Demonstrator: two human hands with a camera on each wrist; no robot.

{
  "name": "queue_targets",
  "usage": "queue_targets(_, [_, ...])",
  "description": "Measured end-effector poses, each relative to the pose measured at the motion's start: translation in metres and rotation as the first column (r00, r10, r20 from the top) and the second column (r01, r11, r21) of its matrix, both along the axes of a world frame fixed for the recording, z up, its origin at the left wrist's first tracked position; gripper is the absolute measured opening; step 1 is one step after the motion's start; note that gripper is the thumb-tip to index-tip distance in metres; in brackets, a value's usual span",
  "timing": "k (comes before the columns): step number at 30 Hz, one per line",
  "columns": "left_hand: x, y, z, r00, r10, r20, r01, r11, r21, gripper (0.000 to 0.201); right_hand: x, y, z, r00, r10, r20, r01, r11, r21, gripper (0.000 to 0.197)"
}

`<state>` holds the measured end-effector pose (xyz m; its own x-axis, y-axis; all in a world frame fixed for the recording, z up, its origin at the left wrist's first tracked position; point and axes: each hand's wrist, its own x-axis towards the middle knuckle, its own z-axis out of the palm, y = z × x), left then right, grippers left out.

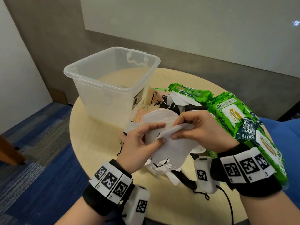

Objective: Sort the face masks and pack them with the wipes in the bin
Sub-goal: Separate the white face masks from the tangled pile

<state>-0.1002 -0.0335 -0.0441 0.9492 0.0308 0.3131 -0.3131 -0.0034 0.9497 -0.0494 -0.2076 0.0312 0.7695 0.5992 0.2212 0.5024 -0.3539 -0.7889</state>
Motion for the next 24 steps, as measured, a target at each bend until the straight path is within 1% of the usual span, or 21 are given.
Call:
queue_targets(3, [-0.003, 0.0, 0.003, 0.996, -0.081, 0.023, 0.082, 0.995, -0.049, 0.039, 0.001, -0.004, 0.012, 0.991, 0.052, -0.125, -0.055, 0.998, -0.021, 0.031])
queue_targets(5, [-0.003, 0.0, 0.005, 0.993, -0.117, 0.033, 0.12, 0.986, -0.116, 0.043, 0.002, -0.003, 0.016, 0.991, 0.042, -0.127, -0.056, 0.992, -0.111, 0.04])
queue_targets(7, [-0.002, 0.0, 0.006, 0.993, -0.115, 0.033, 0.119, 0.983, -0.139, 0.042, 0.003, 0.0, 0.015, 0.998, -0.003, -0.064, -0.01, 0.979, -0.205, 0.046])
queue_targets(10, [-0.002, -0.004, 0.007, 0.997, -0.07, 0.045, 0.075, 0.992, -0.104, 0.029, 0.003, 0.005, 0.013, 0.999, -0.044, 0.026, 0.049, 0.975, -0.219, 0.047])
queue_targets(11, [-0.002, -0.004, 0.007, 0.997, -0.057, 0.043, 0.061, 0.994, -0.091, 0.028, 0.003, 0.006, 0.012, 0.997, -0.048, 0.067, 0.063, 0.972, -0.228, 0.047])
queue_targets(13, [-0.002, -0.003, 0.007, 0.998, -0.054, 0.033, 0.057, 0.994, -0.097, 0.032, 0.002, 0.007, 0.01, 0.988, -0.056, 0.143, 0.092, 0.962, -0.258, 0.047])
queue_targets(16, [-0.004, 0.0, 0.008, 0.997, -0.06, 0.047, 0.064, 0.993, -0.096, 0.033, 0.0, 0.008, 0.008, 0.98, -0.056, 0.191, 0.109, 0.954, -0.279, 0.043])
queue_targets(18, [-0.003, 0.0, 0.008, 0.997, -0.063, 0.037, 0.067, 0.992, -0.102, 0.032, 0.0, 0.007, 0.006, 0.974, -0.068, 0.217, 0.125, 0.958, -0.259, 0.038])
queue_targets(21, [-0.001, 0.001, 0.006, 0.998, -0.045, 0.032, 0.048, 0.993, -0.104, 0.034, 0.003, 0.005, 0.002, 0.948, -0.116, 0.296, 0.176, 0.967, -0.183, 0.031])
queue_targets(24, [0.0, 0.002, 0.005, 1.0, -0.02, 0.017, 0.022, 0.994, -0.105, 0.033, 0.001, 0.004, -0.001, 0.933, -0.101, 0.346, 0.156, 0.979, -0.134, 0.027])
